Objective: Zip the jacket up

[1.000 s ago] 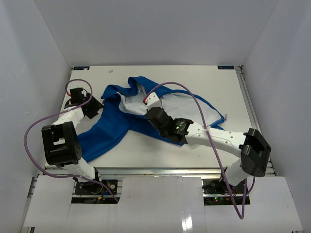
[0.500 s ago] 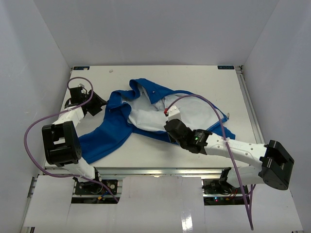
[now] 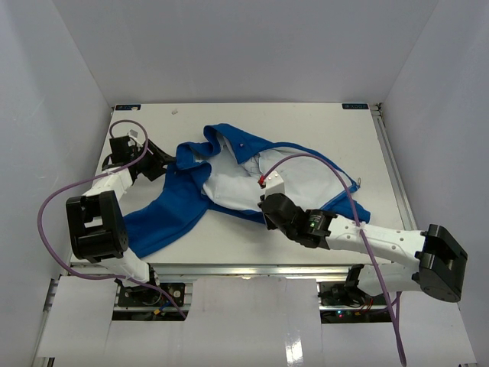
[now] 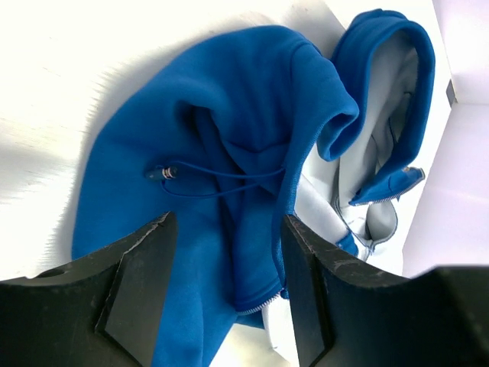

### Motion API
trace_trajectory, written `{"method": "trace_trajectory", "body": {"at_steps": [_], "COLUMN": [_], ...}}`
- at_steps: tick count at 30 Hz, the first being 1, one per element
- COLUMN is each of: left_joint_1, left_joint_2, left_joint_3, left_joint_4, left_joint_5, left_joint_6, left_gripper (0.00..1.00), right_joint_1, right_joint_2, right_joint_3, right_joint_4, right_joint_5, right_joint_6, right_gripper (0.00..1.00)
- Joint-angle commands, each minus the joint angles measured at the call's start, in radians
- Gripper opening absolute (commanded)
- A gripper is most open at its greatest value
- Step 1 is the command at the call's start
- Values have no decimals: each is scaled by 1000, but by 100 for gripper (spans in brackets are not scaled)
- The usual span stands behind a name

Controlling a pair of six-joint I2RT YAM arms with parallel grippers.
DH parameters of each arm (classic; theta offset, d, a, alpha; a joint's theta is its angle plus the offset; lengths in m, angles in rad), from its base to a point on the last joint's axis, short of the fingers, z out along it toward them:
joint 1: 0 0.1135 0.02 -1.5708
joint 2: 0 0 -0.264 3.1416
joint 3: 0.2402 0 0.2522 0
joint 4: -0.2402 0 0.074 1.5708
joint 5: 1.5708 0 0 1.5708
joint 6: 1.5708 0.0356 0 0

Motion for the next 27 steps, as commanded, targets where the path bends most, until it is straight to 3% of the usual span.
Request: {"method": "trace_trajectory", "body": {"at_steps": [1,13,27], "left_joint_1": [-5,-6,-59], "left_joint_2": [-35,-125,-72], "left_joint_3": [-13,14,-5], "left_joint_4": [-2,-22,14], "left_joint_5": [46,7,26], "left_joint_6": [-8,-44,-56], "left_gripper": [67,69,69], "right_joint_1": [10,9,10], "right_joint_2": [-38,-47,-11], "right_joint_3": [-22,-35,-28], "right_joint_4": [36,46,74], "right_joint_5": [23,40,32], "right_joint_6": [10,-3,-7], "right_gripper": [8,8,8]}}
